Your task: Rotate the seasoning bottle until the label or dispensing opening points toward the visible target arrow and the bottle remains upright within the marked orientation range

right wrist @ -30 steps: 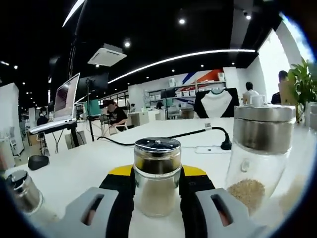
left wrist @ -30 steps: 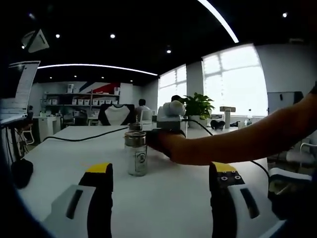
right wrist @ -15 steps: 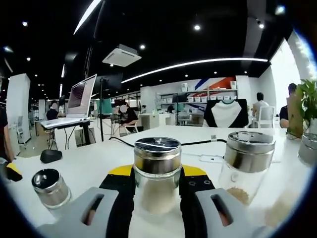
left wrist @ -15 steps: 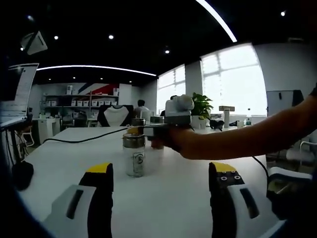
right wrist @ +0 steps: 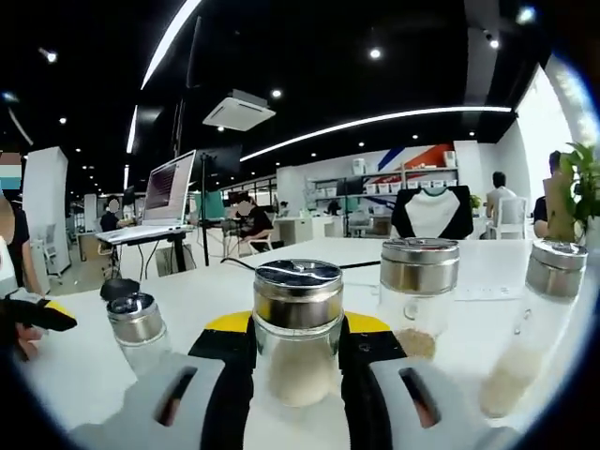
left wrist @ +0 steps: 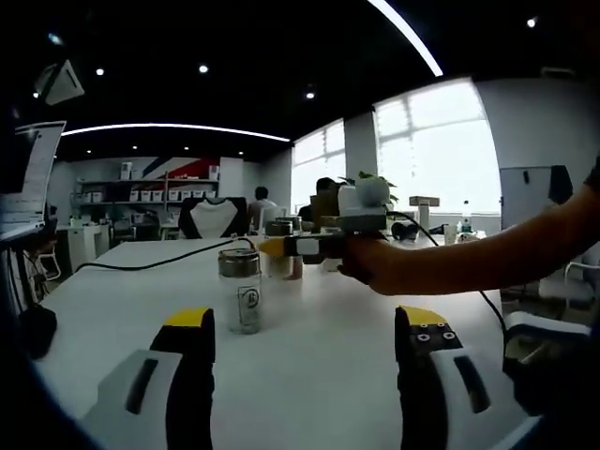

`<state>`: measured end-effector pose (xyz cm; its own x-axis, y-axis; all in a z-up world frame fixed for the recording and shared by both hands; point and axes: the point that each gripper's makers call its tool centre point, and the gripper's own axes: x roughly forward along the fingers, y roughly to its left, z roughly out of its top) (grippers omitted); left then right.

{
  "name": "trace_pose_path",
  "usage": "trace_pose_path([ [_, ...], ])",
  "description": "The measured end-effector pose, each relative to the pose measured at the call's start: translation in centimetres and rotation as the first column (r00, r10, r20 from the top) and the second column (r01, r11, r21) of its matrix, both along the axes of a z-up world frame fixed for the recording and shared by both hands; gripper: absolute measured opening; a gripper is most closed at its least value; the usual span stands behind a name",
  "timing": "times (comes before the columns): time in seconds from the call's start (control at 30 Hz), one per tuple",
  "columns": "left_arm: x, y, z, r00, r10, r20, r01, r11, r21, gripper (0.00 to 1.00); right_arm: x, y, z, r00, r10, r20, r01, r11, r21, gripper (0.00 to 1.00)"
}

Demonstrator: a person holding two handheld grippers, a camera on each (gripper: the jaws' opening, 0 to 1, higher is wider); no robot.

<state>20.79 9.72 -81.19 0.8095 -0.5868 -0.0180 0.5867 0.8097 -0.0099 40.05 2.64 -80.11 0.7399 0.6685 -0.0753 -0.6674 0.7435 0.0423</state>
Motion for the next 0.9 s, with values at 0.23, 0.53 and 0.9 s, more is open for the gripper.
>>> trace_pose_path([
  [0.23,-0.1,-0.6,-0.3,1.0,-0.011,-0.005,0.011,1.0,0.019,0.83,-2.3,-0.7,0.5,0.997,0.062,0.041,-0.061,0.998,-0.035,0.32],
  [0.53,-0.1,-0.8,0.1,1.0,-0.013,0.007,0.013,0.999,0.033,0.82,-6.0,-1.6,1.5,0.985,0.156,0.077,-0.155,0.988,-0.021,0.32],
  [0.9,-0.2,-3.7,0.2,0.997,-0.082,0.005,0.082,0.997,0.008,0.86,-9.9,-4.0,2.5,0.972,0.215,0.095,-0.216,0.976,0.003,0.32],
])
